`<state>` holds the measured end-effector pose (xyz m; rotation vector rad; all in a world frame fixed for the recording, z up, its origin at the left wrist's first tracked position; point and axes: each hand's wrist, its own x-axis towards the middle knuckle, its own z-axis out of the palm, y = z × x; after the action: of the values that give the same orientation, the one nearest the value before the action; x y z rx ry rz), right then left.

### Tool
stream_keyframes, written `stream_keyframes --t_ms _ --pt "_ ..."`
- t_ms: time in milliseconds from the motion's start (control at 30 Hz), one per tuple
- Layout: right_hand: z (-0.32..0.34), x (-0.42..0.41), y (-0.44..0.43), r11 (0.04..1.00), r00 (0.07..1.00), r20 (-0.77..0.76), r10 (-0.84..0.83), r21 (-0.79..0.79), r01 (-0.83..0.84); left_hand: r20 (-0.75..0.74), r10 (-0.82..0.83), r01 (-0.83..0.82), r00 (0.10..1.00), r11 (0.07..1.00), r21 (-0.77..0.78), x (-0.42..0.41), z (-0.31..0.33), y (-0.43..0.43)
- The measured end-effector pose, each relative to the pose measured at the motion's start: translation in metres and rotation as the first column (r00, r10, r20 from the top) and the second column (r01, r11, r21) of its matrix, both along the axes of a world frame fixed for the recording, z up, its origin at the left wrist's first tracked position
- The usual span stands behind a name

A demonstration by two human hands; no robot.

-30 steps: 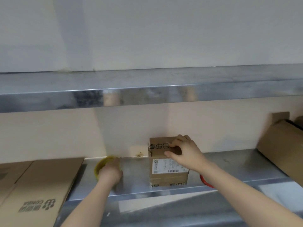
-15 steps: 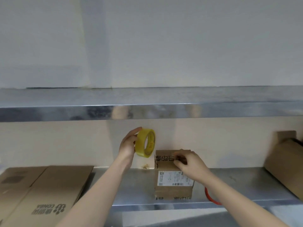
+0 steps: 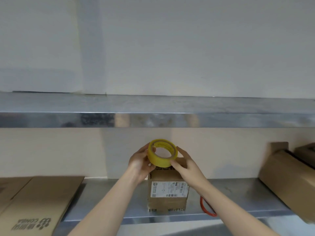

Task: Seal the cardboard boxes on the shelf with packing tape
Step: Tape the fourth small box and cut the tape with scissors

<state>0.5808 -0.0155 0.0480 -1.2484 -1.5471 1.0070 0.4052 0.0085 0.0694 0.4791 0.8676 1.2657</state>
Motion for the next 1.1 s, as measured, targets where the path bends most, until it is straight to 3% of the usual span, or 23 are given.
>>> stream_keyframes --t_ms 133,233,500,633,700,767,800,833,900,1000,1100 --pt "0.01 0.004 0.002 0.99 0.992 0.016 -0.122 0.08 0.12 -0.408 -0.071 0.099 0.91 0.994 0.048 0.006 0.004 0.0" --pt "0.023 0.004 0.002 0.977 0.986 -0.018 -0.168 0.131 0.169 -0.568 -0.055 0.119 0.821 0.99 0.076 0.014 0.005 0.002" --pt "0.052 0.007 -0.01 0.956 0.987 -0.055 -0.153 0.243 0.162 -0.591 -0.067 0.125 0.804 0.99 0.059 0.033 0.021 -0.005" --pt "0.061 0.009 -0.017 0.988 0.991 -0.109 -0.082 0.125 0.096 -0.462 -0.275 0.326 0.843 0.945 0.031 0.051 0.027 -0.011" --pt "0.063 0.012 -0.019 0.994 0.983 -0.159 -0.088 0.051 0.097 -0.63 -0.281 0.358 0.724 0.934 -0.005 0.058 0.033 -0.012" --pt "0.064 0.019 -0.018 0.992 0.989 -0.089 -0.116 0.033 0.12 -0.907 -0.085 0.283 0.413 0.958 0.04 0.058 0.038 -0.007" --pt "0.063 0.024 -0.018 0.992 0.992 -0.033 -0.123 0.03 0.124 -0.932 0.05 0.216 0.36 0.967 0.135 0.057 0.042 -0.006" --pt "0.062 0.028 -0.019 0.992 0.992 0.022 -0.124 0.026 0.124 -0.902 0.128 0.191 0.412 0.956 0.223 0.056 0.049 -0.009" --pt "0.062 0.034 -0.022 0.994 0.989 0.104 -0.109 0.003 0.11 -0.814 0.12 0.268 0.568 0.908 0.321 0.055 0.058 -0.013" --pt "0.064 0.037 -0.028 0.999 0.984 0.176 -0.032 -0.002 0.033 -0.844 0.035 0.429 0.536 0.849 0.308 0.059 0.061 -0.018" --pt "0.07 0.038 -0.034 0.999 0.965 0.259 0.032 0.007 -0.035 -0.817 0.062 0.358 0.573 0.878 0.317 0.064 0.054 -0.018"
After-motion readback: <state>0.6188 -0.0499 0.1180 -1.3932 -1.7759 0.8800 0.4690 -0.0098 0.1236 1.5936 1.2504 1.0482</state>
